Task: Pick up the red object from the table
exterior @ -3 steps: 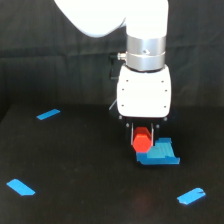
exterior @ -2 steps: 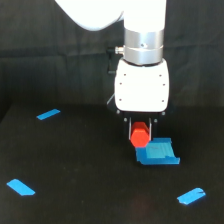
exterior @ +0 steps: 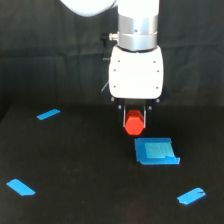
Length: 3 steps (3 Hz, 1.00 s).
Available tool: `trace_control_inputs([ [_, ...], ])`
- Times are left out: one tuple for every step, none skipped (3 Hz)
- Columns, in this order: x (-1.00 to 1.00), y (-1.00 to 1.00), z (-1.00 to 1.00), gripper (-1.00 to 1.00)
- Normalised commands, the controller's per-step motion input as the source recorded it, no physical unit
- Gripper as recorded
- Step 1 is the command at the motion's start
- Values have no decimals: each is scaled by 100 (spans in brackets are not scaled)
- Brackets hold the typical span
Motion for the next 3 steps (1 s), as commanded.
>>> trace_control_inputs([
  [-5, 1, 40, -100],
  [3, 1, 8, -94],
  [0, -9, 7, -100],
])
